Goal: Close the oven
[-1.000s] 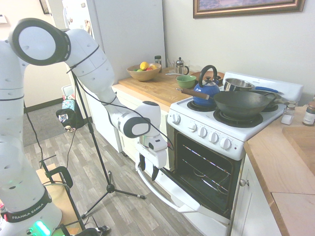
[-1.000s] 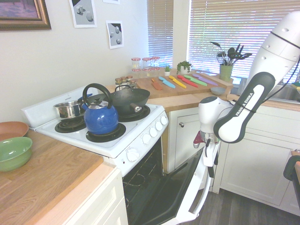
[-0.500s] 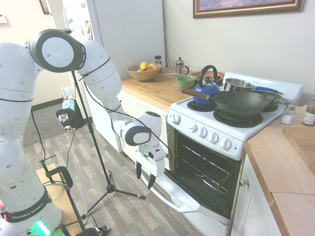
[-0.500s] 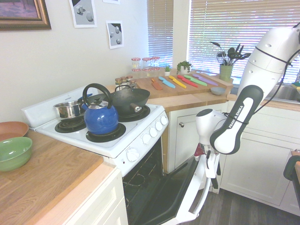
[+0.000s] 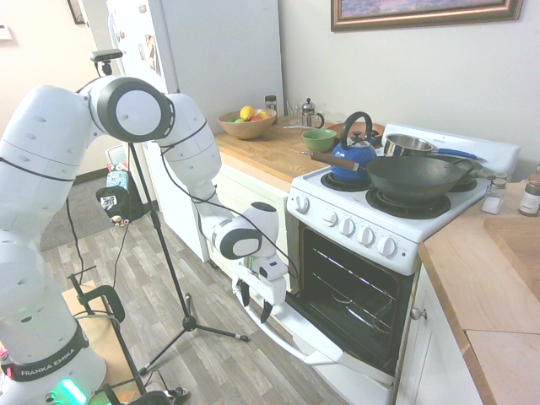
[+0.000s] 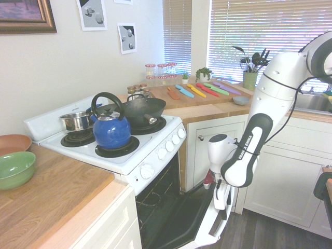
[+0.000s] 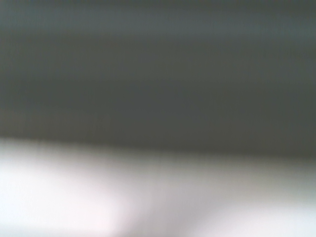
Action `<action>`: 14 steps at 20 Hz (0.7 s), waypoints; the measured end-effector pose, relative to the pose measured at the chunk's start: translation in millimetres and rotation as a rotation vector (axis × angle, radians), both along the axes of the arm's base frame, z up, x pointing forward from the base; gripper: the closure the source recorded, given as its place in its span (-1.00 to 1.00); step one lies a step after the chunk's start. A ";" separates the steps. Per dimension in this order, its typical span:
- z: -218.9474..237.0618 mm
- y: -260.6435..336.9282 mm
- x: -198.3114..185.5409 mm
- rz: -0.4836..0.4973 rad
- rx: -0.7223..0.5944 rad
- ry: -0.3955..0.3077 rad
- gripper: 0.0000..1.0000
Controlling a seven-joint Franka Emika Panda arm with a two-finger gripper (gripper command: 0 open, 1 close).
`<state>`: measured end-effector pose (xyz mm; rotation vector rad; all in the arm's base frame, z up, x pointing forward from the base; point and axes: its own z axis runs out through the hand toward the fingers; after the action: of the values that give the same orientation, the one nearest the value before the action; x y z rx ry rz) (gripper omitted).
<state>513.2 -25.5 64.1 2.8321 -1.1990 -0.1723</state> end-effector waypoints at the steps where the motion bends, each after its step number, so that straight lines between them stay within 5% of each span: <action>1: -0.2 -2.7 3.3 -0.014 -0.007 -0.016 -1.00; 9: 43.6 2.0 64.8 -0.035 -0.030 -0.200 -1.00; 14: 47.7 15.5 110.5 -0.043 -0.031 -0.249 -1.00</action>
<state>623.7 -10.1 111.8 2.8671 -1.2927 0.2015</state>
